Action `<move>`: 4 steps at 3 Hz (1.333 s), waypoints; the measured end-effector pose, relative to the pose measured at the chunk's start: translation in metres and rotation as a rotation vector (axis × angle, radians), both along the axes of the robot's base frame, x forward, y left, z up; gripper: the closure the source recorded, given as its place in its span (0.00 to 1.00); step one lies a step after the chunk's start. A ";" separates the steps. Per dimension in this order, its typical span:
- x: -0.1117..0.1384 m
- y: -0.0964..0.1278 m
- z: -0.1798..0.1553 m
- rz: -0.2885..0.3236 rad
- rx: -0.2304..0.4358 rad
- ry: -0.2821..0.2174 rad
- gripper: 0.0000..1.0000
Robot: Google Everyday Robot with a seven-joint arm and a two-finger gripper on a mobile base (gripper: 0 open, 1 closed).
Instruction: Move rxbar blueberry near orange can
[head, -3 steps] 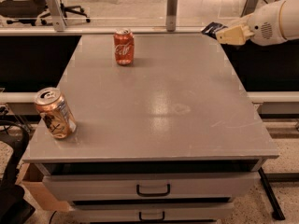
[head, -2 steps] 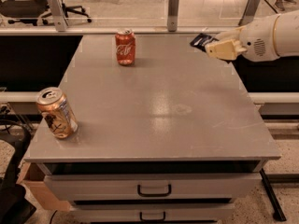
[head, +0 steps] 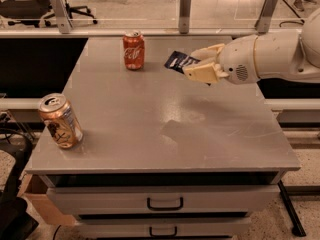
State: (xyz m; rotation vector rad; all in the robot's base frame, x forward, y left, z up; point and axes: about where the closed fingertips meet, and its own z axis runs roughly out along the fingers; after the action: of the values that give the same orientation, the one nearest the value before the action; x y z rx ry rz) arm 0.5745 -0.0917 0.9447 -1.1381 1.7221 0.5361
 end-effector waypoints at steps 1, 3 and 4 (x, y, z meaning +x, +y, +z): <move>-0.011 0.035 -0.001 0.119 -0.016 -0.035 1.00; -0.023 0.064 -0.011 0.211 -0.037 -0.040 1.00; -0.039 0.085 -0.012 0.242 -0.048 -0.043 1.00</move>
Offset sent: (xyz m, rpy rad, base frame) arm -0.0330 0.0810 -0.0193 -0.0445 -0.0541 0.3024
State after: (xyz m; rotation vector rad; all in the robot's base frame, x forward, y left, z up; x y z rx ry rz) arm 0.5357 -0.0068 0.9331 -1.3929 1.5771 0.6148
